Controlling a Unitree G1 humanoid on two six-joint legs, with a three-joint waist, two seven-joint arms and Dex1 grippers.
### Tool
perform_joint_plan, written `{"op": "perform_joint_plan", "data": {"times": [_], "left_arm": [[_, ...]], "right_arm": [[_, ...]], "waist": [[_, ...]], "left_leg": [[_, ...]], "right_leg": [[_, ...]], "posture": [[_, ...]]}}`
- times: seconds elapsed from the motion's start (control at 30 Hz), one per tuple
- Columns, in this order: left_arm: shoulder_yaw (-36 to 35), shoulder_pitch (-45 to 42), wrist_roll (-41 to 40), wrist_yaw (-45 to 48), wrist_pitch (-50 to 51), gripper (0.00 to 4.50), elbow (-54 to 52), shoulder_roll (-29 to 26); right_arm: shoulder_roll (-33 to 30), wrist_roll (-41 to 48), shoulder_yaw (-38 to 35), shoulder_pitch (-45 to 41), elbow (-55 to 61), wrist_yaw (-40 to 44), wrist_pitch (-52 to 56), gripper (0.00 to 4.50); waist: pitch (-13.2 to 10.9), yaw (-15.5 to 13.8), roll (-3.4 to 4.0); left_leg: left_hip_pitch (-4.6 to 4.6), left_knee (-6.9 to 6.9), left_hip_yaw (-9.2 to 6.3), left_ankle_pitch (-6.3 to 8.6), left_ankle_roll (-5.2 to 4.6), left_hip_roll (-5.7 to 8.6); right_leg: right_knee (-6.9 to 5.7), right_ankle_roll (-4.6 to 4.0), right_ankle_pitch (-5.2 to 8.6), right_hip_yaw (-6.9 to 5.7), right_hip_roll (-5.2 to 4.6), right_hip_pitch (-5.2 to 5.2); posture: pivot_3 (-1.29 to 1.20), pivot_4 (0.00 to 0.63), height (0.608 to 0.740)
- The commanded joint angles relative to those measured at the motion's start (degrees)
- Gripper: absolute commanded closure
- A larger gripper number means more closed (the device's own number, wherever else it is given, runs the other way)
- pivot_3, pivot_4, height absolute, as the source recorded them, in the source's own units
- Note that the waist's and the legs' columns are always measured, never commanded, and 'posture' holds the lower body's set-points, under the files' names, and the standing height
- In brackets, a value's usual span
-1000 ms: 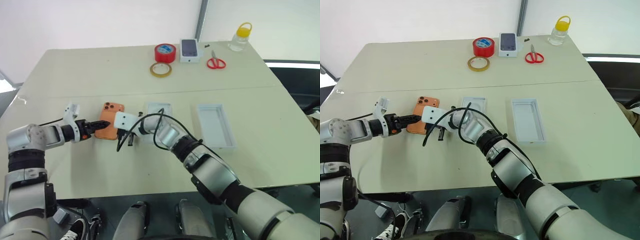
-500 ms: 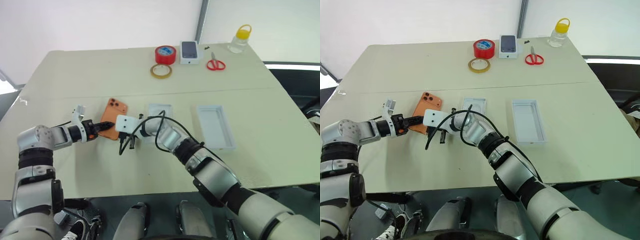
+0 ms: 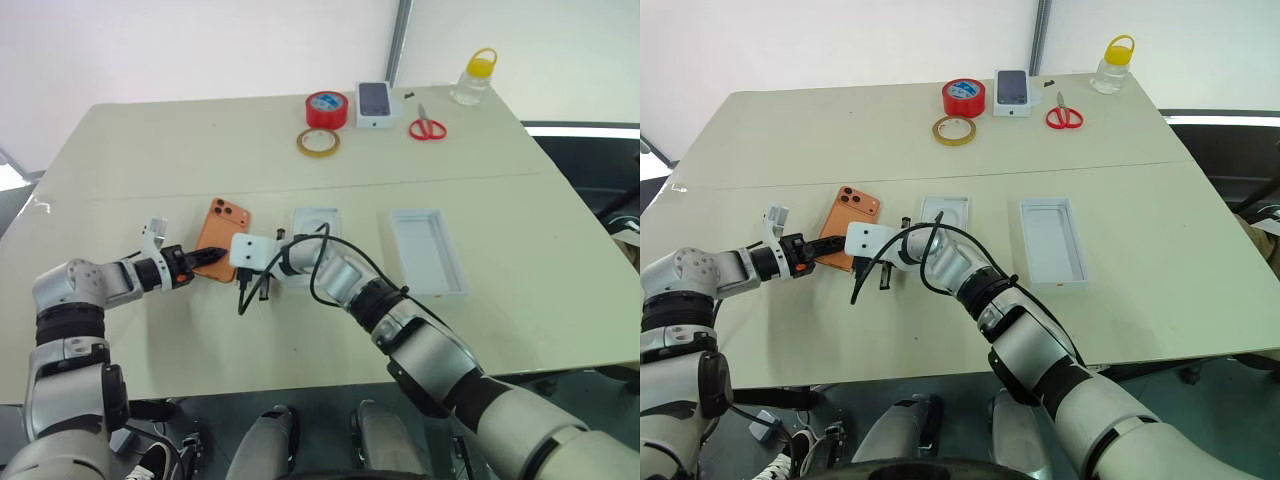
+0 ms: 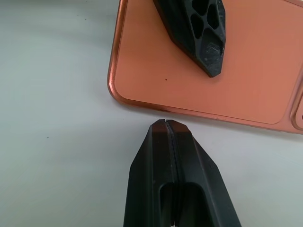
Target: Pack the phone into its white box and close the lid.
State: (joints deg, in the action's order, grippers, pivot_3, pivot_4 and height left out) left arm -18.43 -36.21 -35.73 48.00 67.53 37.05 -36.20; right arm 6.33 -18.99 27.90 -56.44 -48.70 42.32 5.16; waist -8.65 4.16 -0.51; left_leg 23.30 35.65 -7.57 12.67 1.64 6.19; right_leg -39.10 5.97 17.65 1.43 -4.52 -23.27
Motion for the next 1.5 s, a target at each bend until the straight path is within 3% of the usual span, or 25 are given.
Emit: {"op": "perform_joint_plan", "data": {"times": [0.03,0.13,0.27,0.37,0.5,0.67,0.97,1.07,1.13,1.5], "left_arm": [[-0.60,2.68,0.58,-1.74,1.77,4.47,1.21,-0.05],[-6.14,3.61,-2.76,-1.05,-0.44,4.47,-0.18,0.93],[-12.62,5.15,-7.16,-3.89,-2.47,4.47,-5.83,3.66],[-14.34,8.35,-10.27,-5.82,-2.41,4.50,-15.06,6.99],[-18.81,8.10,-16.26,-11.33,1.53,4.50,-19.15,11.48],[-22.50,7.07,-22.04,-19.01,2.53,4.50,-24.24,16.51],[-20.20,7.16,-27.24,-28.21,0.13,4.50,-32.60,24.10],[-19.53,7.76,-28.57,-29.73,-0.34,4.50,-33.68,25.22],[-18.73,8.34,-28.62,-30.04,-0.69,4.50,-34.07,25.22],[-16.24,10.13,-29.53,-30.35,-1.76,4.50,-34.30,23.78]], "right_arm": [[-0.19,1.71,-1.89,0.02,4.08,-0.94,-1.62,4.50],[-0.67,4.53,-4.76,0.96,8.60,-1.49,-1.65,4.50],[-0.80,16.09,-11.09,2.13,16.12,8.39,8.82,4.50],[-4.09,19.17,-12.02,4.23,22.12,12.40,10.22,3.60],[-12.73,18.95,-9.16,9.91,31.67,18.27,9.01,1.63],[-24.89,16.59,-6.74,16.62,39.48,22.90,3.02,1.63],[-29.62,19.00,-8.53,23.21,44.51,21.95,2.34,1.63],[-30.17,17.45,-7.42,24.04,44.15,20.80,1.63,2.47],[-30.45,16.63,-6.96,24.28,43.75,20.22,0.98,3.50],[-30.95,16.91,-6.86,25.03,43.40,19.17,1.01,3.50]], "waist": [[0.00,0.03,0.00],[0.00,0.14,0.00],[-0.01,0.03,-0.02],[-0.02,-0.15,-0.03],[-0.10,-1.10,-0.17],[-0.13,-1.52,-0.22],[-0.22,-1.76,-0.39],[-0.25,-1.78,-0.44],[-0.26,-1.72,-0.45],[-0.27,-1.78,-0.47]], "left_leg": [[0.00,0.00,0.00,0.00,0.00,0.00],[0.02,-0.03,0.00,0.00,0.01,0.00],[0.08,-0.03,0.00,-0.01,0.02,-0.04],[0.14,-0.01,0.00,0.06,-0.11,-0.03],[0.19,0.04,-0.04,0.12,-0.20,0.01],[0.30,0.06,0.01,0.11,-0.19,0.00],[0.30,0.12,0.06,0.09,-0.14,-0.04],[0.30,0.12,0.06,0.06,-0.09,-0.03],[0.30,0.14,0.06,0.06,-0.10,-0.03],[0.30,0.13,0.06,0.04,-0.06,-0.04]], "right_leg": [[0.00,0.00,0.00,0.00,0.00,-0.01],[0.00,0.00,0.00,0.00,0.00,-0.05],[0.00,0.00,0.00,0.00,0.00,-0.01],[0.01,0.00,0.00,0.00,-0.02,0.04],[0.18,0.00,0.00,-0.04,-0.05,-0.02],[0.17,0.00,0.00,-0.02,-0.06,0.06],[0.17,0.00,0.00,-0.01,-0.04,0.12],[0.19,0.00,0.00,-0.01,-0.04,0.14],[0.19,0.00,0.00,-0.01,-0.04,0.15],[0.20,0.00,0.00,-0.01,-0.03,0.15]], "posture": [[0.00,0.150,0.740],[0.00,0.150,0.740],[0.00,0.150,0.740],[0.00,0.150,0.740],[0.00,0.150,0.740],[0.00,0.150,0.740],[0.00,0.150,0.740],[0.00,0.150,0.740],[0.00,0.150,0.740],[0.00,0.150,0.740]]}}
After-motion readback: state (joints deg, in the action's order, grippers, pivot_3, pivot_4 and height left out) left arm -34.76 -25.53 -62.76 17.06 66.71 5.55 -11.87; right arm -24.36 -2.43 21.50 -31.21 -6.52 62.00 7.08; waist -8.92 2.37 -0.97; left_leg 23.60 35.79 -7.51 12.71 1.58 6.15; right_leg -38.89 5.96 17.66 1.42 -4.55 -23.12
